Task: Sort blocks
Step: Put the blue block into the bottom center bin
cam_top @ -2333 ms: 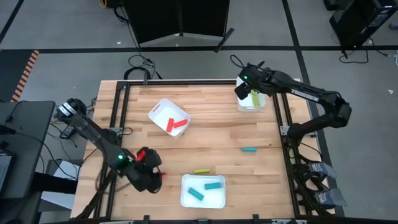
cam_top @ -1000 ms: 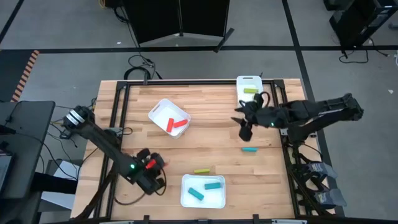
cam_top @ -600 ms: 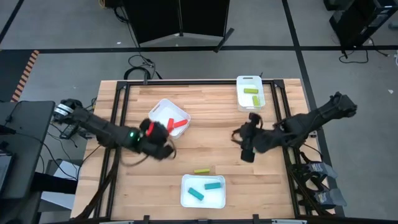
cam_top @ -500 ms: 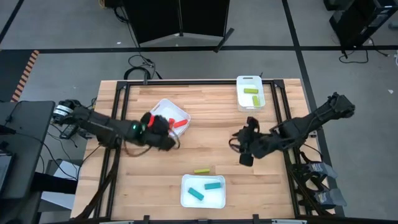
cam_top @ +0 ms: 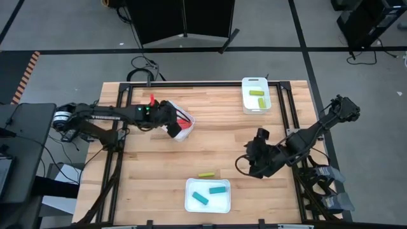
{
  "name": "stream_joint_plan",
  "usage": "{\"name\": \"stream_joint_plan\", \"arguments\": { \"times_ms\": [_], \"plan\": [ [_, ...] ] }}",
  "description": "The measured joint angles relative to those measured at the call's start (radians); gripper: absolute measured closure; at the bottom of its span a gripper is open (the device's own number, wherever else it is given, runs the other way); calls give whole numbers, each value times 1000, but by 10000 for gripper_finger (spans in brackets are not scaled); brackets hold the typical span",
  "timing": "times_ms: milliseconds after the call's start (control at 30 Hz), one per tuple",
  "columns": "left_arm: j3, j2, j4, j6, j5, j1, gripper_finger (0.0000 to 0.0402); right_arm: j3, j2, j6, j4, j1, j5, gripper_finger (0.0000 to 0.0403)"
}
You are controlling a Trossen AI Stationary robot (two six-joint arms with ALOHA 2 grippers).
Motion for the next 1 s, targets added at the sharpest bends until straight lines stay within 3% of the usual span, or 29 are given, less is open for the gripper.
{"name": "stream_joint_plan", "arguments": {
  "times_ms": [167,333,500,733,1000],
  "plan": [
    [1,-78,88,37,2,-31,107,0,32,64,-124,20,-10,191],
    [1,-187,174,56,2,-109,117,-21,108,59,-156,21,-98,185],
    [1,-262,255,62,1,-230,132,-134,143,38,-144,-8,-155,174],
    [1,-313,335,65,-86,-411,150,-374,65,-35,62,-84,-261,161],
    [1,-332,357,56,-239,-581,154,-545,44,-86,204,-154,-344,164]
  ]
}}
